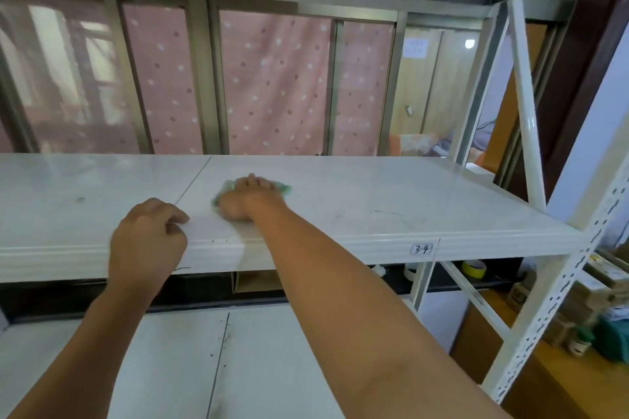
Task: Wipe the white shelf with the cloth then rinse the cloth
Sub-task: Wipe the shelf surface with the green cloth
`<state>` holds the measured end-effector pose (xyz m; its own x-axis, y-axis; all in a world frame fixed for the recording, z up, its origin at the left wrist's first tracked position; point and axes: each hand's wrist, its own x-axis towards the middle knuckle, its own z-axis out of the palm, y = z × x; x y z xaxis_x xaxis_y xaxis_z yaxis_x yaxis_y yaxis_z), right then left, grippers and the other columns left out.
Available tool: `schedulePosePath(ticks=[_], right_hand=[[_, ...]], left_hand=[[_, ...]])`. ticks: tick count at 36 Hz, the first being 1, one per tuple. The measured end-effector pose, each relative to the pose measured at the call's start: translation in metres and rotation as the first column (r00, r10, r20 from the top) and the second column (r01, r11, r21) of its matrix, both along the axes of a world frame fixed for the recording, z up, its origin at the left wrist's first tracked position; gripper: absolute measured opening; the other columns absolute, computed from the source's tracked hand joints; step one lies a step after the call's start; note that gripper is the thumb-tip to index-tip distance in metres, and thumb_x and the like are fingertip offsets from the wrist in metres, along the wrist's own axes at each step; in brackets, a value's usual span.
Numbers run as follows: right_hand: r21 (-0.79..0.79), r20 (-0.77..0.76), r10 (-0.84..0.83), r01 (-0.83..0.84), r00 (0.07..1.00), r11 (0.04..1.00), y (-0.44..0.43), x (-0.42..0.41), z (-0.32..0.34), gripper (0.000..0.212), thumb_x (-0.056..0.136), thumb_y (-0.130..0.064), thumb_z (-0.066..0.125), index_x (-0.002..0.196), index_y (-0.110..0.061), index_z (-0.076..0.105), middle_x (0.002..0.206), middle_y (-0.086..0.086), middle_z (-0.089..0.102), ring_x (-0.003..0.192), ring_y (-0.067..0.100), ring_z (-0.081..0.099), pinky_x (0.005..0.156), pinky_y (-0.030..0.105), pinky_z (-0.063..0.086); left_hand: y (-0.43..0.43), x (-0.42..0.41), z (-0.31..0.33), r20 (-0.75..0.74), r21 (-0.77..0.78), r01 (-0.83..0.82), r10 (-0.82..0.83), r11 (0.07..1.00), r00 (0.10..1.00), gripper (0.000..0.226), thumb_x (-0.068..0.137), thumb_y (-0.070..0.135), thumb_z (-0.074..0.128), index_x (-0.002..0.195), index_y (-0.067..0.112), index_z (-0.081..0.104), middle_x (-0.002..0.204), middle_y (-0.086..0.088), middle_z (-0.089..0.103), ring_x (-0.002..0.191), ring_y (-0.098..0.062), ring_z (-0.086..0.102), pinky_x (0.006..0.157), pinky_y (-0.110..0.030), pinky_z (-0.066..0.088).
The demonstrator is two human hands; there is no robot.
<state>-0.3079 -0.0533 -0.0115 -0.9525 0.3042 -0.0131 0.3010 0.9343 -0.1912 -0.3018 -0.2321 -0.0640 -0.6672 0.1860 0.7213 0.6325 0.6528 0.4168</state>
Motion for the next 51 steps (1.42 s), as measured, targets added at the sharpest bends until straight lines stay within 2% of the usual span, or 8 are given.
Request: schedulePosePath(ticks=[15,27,29,32,41,45,47,51], right_hand=[[0.066,0.027,-0.191,0.189,0.981,0.98,0.079,0.056,0.002,0.083,0.076,-0.057,0.02,0.151,-0.023,0.035,0.156,0.013,0.036,0.138,0.038,0.039,0.112,0.063,0.027],[0.083,0.179,0.371,-0.39,0.911,0.917,0.02,-0.054,0.011,0.025,0.096,-0.048,0.029,0.095,-0.027,0.043,0.109,0.005,0.047,0.104,0.026,0.045,0.098,0.048,0.038],[0.062,0.173,0.402,-0.418,0.899,0.907,0.007,-0.07,0.009,0.043,0.09,-0.058,0.025,0.112,-0.031,0.05,0.122,0.002,0.049,0.119,0.026,0.043,0.104,0.045,0.032],[0.087,0.148,0.413,-0.428,0.899,0.9,-0.002,-0.1,0.004,0.078,0.092,-0.064,0.014,0.158,-0.022,0.016,0.167,0.002,0.01,0.152,0.022,0.014,0.121,0.049,0.014],[0.093,0.057,0.271,-0.276,0.961,0.957,0.033,-0.19,-0.007,0.086,0.084,-0.066,0.013,0.159,-0.024,0.012,0.168,0.001,0.009,0.152,0.028,0.015,0.119,0.055,0.015],[0.075,0.095,0.217,-0.224,0.972,0.972,0.079,-0.225,-0.022,0.072,0.069,-0.071,0.018,0.113,-0.029,0.056,0.119,0.006,0.051,0.107,0.024,0.049,0.099,0.049,0.033],[0.074,0.118,0.168,-0.177,0.979,0.981,0.108,-0.227,-0.024,0.042,0.066,-0.073,0.02,0.079,-0.037,0.037,0.086,-0.002,0.031,0.088,0.021,0.034,0.083,0.049,0.026],[0.026,0.093,0.089,-0.092,0.992,0.995,0.163,-0.192,-0.022,0.056,0.07,-0.073,0.017,0.1,-0.04,0.051,0.107,-0.001,0.039,0.107,0.02,0.038,0.103,0.053,0.03]], left_hand=[[-0.003,0.01,0.014,0.113,-0.021,0.05,-0.048,0.998,0.992,0.025,0.083,-0.008,0.053,0.09,0.004,0.073,0.095,-0.008,0.067,0.096,-0.028,0.058,0.083,-0.039,0.049],[-0.006,0.013,0.003,-0.06,-0.124,0.08,-0.088,0.989,0.994,0.035,0.083,0.031,0.044,0.086,0.013,0.074,0.089,0.004,0.068,0.081,-0.02,0.062,0.069,-0.035,0.054],[-0.006,0.013,0.002,-0.131,-0.139,0.078,-0.097,0.987,0.987,0.032,0.084,0.029,0.047,0.084,0.012,0.074,0.087,0.004,0.068,0.077,-0.019,0.062,0.067,-0.032,0.051],[-0.005,0.013,0.003,-0.171,-0.184,0.063,-0.095,0.981,0.981,0.028,0.087,0.028,0.049,0.087,0.015,0.074,0.087,0.006,0.068,0.077,-0.017,0.062,0.068,-0.027,0.045],[0.001,0.011,0.0,-0.16,-0.254,0.019,-0.061,0.967,0.985,0.025,0.089,0.024,0.051,0.094,0.014,0.074,0.092,0.003,0.069,0.081,-0.019,0.063,0.068,-0.034,0.05],[0.002,0.011,0.001,-0.13,-0.25,0.002,-0.036,0.968,0.991,0.023,0.089,0.025,0.05,0.092,0.016,0.071,0.089,0.003,0.067,0.076,-0.018,0.058,0.064,-0.033,0.046],[0.003,0.012,0.0,-0.13,-0.255,-0.003,-0.031,0.967,0.991,0.024,0.089,0.024,0.049,0.092,0.015,0.071,0.09,0.002,0.067,0.075,-0.02,0.057,0.064,-0.035,0.046],[0.003,0.014,0.0,-0.119,-0.253,-0.008,-0.023,0.967,0.993,0.026,0.089,0.024,0.047,0.091,0.014,0.071,0.089,0.002,0.067,0.076,-0.021,0.058,0.064,-0.035,0.047]])
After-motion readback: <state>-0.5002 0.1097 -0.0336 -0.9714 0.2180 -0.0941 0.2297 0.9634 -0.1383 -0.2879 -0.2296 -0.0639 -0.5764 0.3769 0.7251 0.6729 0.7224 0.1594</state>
